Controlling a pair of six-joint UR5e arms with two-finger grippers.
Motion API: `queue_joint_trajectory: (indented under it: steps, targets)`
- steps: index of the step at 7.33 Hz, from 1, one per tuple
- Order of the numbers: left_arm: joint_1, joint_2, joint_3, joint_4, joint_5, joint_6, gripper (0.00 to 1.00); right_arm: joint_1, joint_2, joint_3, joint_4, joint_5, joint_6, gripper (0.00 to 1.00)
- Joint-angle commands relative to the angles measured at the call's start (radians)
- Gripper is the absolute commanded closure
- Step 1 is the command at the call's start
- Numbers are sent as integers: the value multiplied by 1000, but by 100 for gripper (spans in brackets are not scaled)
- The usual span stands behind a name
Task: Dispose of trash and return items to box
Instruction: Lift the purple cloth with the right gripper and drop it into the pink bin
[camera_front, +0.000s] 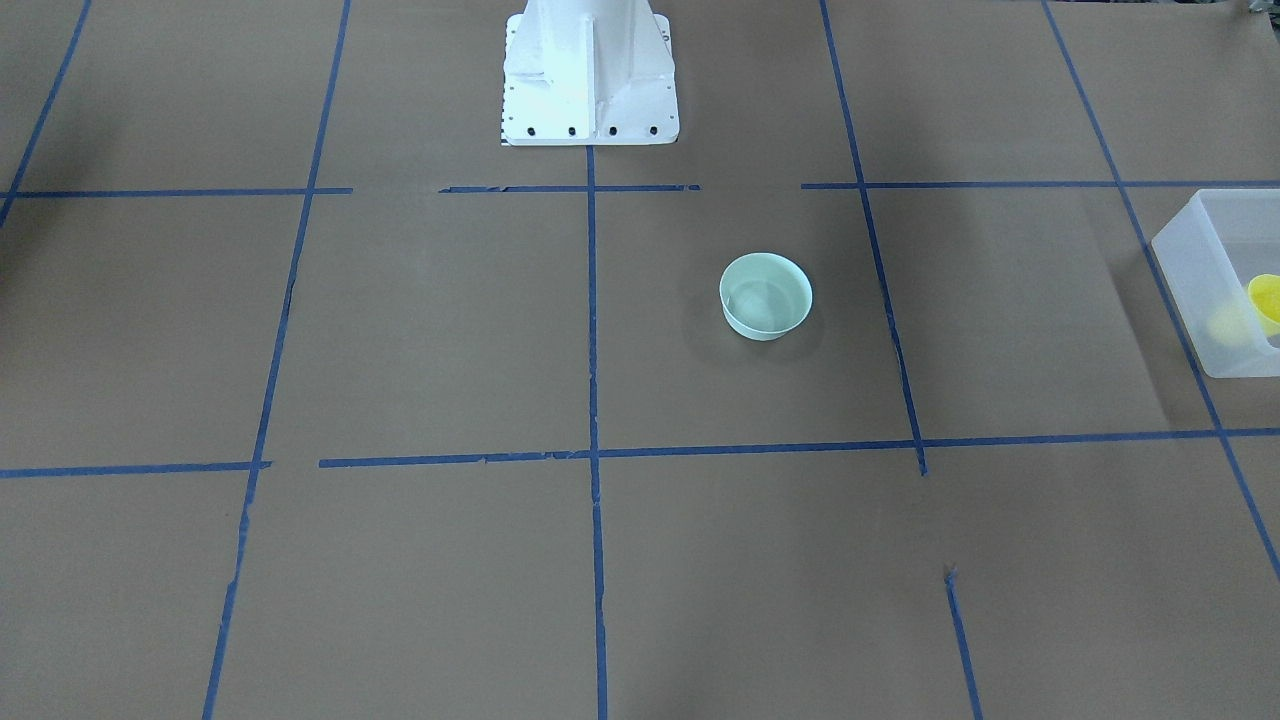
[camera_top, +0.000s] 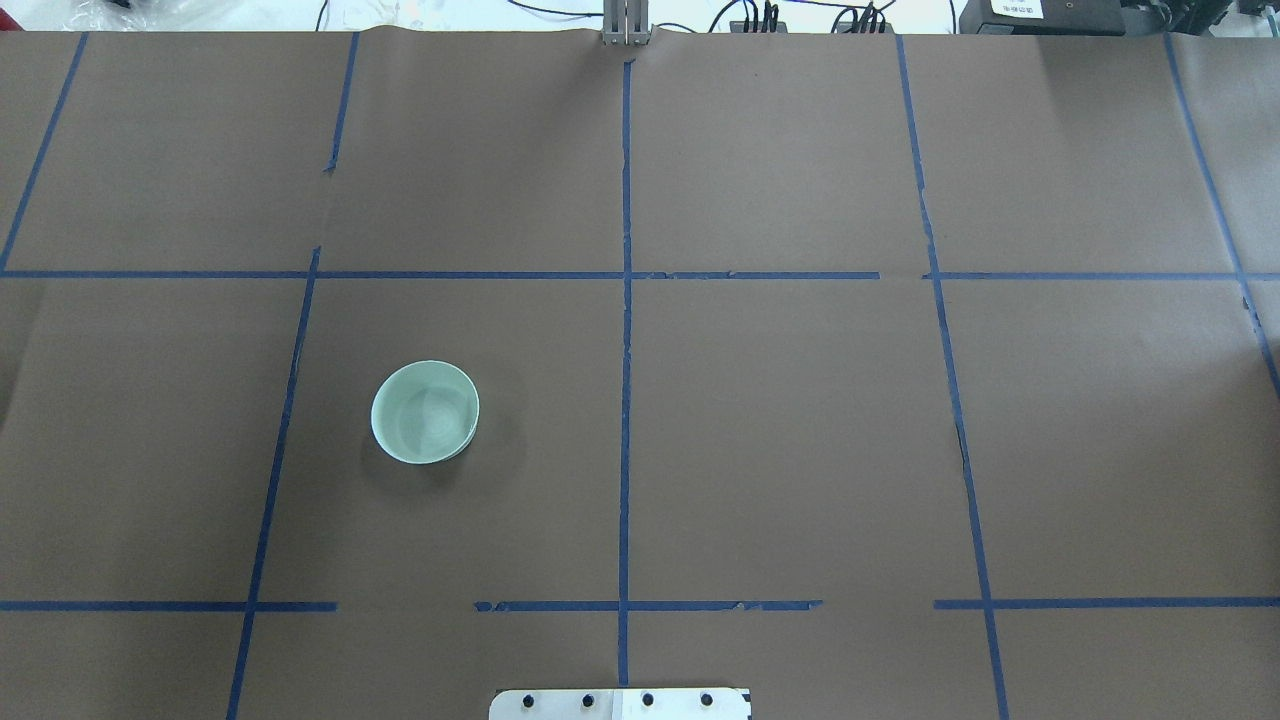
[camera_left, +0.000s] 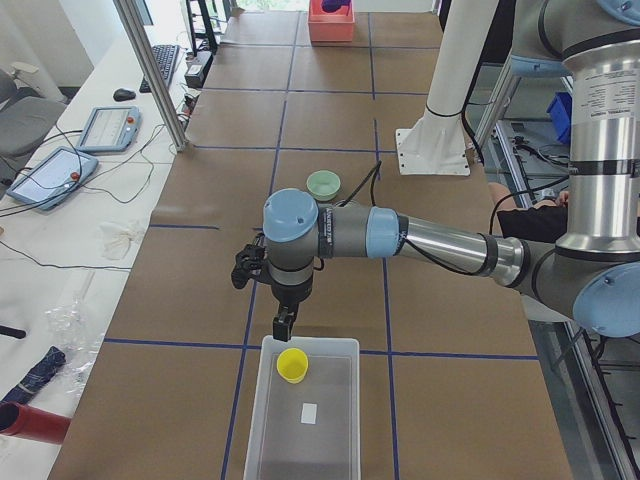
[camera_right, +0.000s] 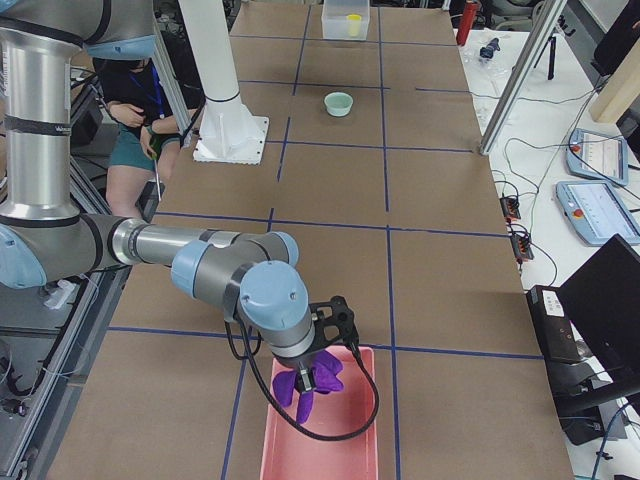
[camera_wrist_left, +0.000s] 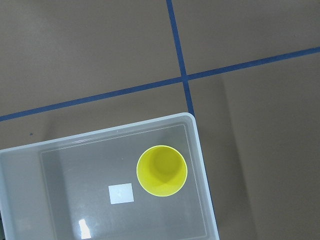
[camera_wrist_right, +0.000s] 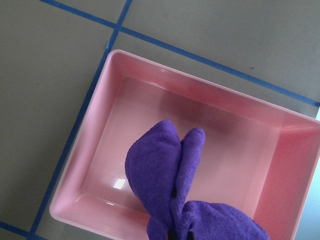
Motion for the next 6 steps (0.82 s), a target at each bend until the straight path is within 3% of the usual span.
queue_joint_trajectory:
  steps: [1,2,4,6]
  targets:
    - [0,-3,-2,-1,-2,0,0,-7,-53,-65,176,-2,104,72]
    - [0,-3,-2,-1,-2,0,0,-40,-51,-62,233,-4,132,1]
    - [0,-5,-13,0,-2,-2,0,-117,2,10,234,7,305,0]
    - [2,-102,-39,29,-8,-14,0,-271,5,169,234,10,604,0]
